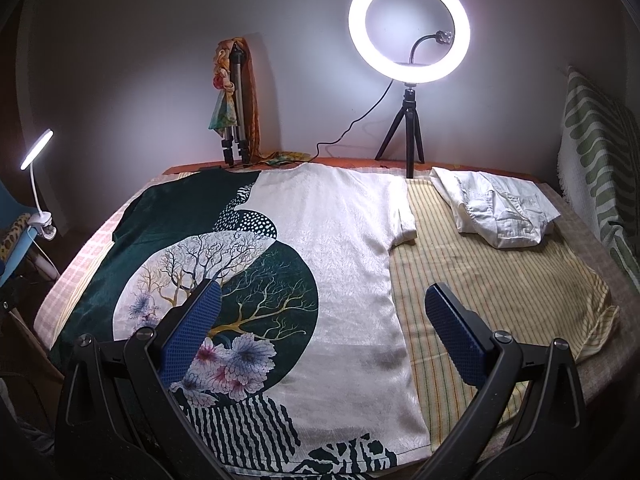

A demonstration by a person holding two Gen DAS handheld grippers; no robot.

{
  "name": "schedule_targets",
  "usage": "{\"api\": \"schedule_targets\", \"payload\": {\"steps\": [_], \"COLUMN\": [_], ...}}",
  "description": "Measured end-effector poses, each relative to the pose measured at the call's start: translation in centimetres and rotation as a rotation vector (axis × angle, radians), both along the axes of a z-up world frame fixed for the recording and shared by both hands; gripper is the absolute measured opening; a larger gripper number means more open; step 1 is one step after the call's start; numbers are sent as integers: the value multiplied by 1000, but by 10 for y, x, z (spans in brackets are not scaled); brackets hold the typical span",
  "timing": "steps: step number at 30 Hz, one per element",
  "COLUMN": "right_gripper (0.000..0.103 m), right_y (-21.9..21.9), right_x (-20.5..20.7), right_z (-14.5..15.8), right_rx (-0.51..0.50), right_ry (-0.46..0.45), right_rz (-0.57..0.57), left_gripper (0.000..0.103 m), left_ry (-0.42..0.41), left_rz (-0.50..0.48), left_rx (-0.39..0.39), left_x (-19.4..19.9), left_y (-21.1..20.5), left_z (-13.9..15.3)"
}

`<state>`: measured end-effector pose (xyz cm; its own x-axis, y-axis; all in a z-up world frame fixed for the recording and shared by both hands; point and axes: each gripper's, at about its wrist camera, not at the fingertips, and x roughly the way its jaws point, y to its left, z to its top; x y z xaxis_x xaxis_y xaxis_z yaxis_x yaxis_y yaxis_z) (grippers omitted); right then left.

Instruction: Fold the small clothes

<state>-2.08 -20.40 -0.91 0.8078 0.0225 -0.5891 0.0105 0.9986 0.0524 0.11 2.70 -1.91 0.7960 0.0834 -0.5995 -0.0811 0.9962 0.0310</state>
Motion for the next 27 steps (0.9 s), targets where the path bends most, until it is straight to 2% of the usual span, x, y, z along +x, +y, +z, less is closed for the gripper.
{"api": "schedule_targets", "payload": {"steps": [7, 9, 12, 15, 20, 25, 27], "right_gripper": [103, 103, 103, 103, 103, 103, 103], "right_y": [13, 20, 34, 51, 89, 141, 165], "right_x": [0, 4, 14, 28, 75, 141, 164], "right_z": [7, 6, 9, 18, 34, 40, 37], "right_rx": [-56, -72, -100, -113, -97, 8, 29], "right_ry": [-8, -6, -2, -29, -60, 57, 89], "right_rz": [0, 20, 85, 167, 301, 433, 490], "left_gripper": [103, 97, 91, 87, 78, 72, 62], "left_ry": [47, 67, 69, 72, 120, 184, 222], "left_rz": [10, 17, 34, 39, 65, 94, 116], "left_rx": [-45, -59, -65, -129, -191, -276, -333], "left_x": [0, 1, -1, -5, -5, -6, -5], "left_y": [17, 23, 31, 45, 64, 89, 99], "left_z": [-14, -19, -27, -36, -52, -76, -88]}}
